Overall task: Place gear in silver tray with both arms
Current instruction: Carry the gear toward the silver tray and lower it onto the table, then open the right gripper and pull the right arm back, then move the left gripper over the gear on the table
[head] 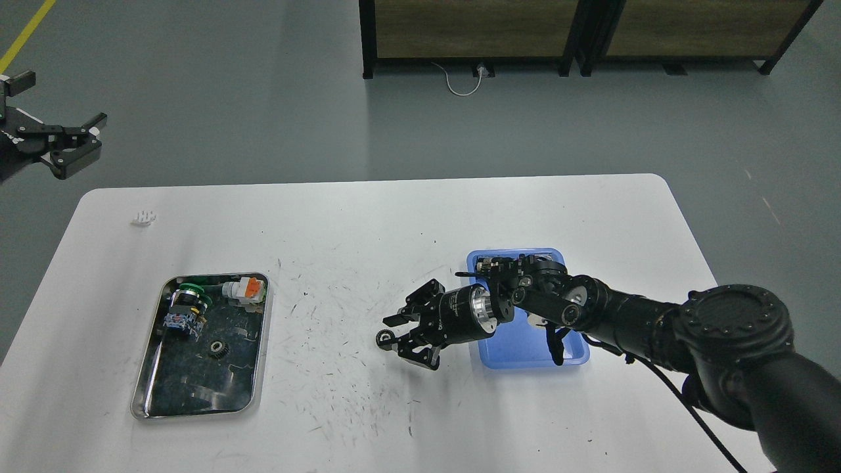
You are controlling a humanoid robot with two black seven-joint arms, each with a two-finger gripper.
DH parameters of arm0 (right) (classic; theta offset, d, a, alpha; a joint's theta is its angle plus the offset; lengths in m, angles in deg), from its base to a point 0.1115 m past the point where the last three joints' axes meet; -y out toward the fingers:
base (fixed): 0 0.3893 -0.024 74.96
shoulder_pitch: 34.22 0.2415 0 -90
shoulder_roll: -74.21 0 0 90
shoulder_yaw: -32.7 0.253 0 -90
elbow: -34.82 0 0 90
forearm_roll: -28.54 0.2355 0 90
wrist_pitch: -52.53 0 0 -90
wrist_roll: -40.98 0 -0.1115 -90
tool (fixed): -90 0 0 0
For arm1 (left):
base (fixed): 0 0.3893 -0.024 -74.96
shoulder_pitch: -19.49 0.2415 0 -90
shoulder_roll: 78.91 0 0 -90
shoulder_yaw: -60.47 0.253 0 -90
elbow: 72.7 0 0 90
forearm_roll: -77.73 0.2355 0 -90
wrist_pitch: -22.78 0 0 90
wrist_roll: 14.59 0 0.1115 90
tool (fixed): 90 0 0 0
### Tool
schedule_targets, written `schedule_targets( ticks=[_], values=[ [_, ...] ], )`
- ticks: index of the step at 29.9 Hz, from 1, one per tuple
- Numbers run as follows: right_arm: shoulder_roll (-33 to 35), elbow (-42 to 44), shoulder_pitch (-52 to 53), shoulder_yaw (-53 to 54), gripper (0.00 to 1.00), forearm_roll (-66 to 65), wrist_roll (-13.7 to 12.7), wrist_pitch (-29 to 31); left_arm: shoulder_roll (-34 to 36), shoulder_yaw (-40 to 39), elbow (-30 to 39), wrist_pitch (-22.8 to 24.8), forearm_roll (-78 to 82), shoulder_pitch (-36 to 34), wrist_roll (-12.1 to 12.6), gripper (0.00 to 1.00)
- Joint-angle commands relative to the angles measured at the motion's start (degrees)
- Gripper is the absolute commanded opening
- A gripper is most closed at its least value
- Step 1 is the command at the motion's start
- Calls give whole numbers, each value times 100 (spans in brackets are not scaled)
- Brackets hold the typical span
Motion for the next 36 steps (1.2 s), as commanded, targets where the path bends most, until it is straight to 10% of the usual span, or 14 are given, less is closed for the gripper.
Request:
schedule_targets(
  ticks=[1,2,11,21,36],
  values=[
    [0,57,33,95,86,7,-11,0,2,0,-10,1,0,-8,0,98],
    [0,57,68,130,100,25,7,0,3,0,-10,1,-8,-17,0,98],
    [0,672,481,963,100,78,-2,0,90,-97,113,316,-44,-61,-70,98],
    [2573,734,1062,2677,100,868,-55,-312,-32,0,1685,1055,808,-201,-62,98],
    [5334,611,1282,3312,100,1502,-195,-795,-2791,1414,1994,590,1740,106,-79,98]
  ],
)
